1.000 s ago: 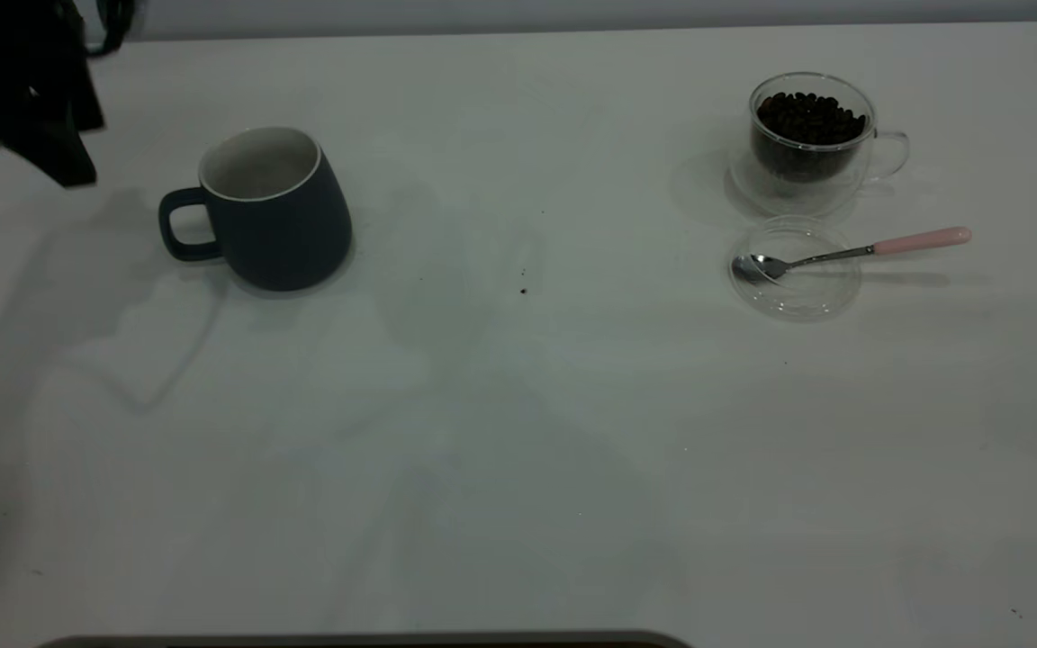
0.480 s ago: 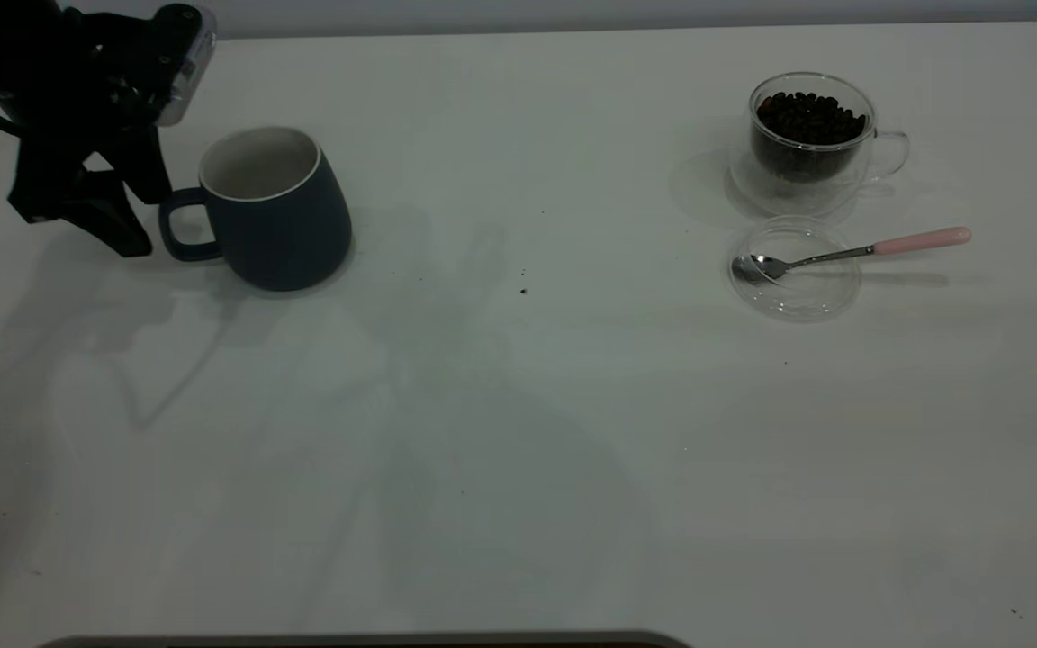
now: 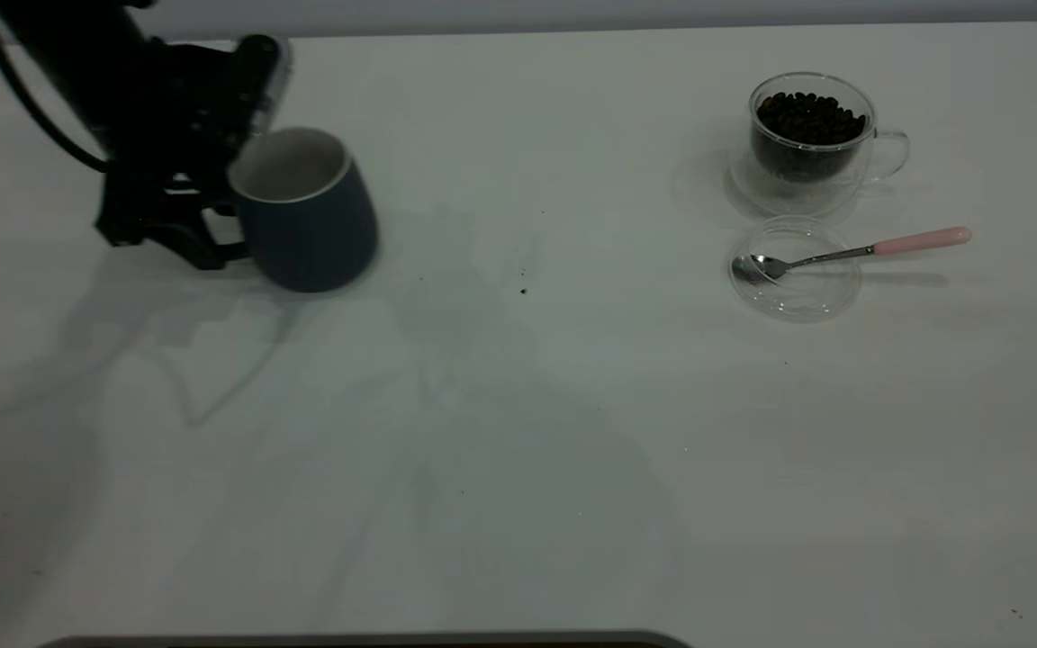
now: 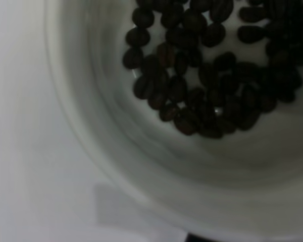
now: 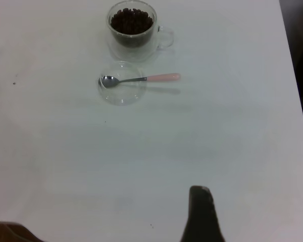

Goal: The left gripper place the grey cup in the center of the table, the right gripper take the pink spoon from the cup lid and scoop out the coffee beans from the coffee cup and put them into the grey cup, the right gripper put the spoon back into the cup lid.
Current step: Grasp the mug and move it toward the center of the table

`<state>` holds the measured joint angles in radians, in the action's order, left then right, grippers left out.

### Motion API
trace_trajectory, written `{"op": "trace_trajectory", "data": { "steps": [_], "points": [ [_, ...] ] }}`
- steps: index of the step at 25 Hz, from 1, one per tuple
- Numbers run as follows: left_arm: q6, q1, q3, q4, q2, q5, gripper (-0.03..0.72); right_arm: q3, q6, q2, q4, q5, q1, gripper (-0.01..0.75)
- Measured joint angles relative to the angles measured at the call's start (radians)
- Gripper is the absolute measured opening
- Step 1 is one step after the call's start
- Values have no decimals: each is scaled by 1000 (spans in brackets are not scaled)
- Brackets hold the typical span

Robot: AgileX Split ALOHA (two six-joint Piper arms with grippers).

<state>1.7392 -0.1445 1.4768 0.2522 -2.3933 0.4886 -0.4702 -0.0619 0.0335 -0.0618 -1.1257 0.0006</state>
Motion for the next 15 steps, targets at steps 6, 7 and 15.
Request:
{"op": "trace_trajectory", "data": {
  "steps": [6,7,15],
  "points": [
    [-69,-79,1,4,-1,-74,526,0,0,0,0,0,0,589],
    [-71,-92,1,4,-1,-76,513,0,-1,0,0,0,0,589],
    [-144,-174,1,9,-1,-156,415,0,-1,0,0,0,0,589]
  ]
}}
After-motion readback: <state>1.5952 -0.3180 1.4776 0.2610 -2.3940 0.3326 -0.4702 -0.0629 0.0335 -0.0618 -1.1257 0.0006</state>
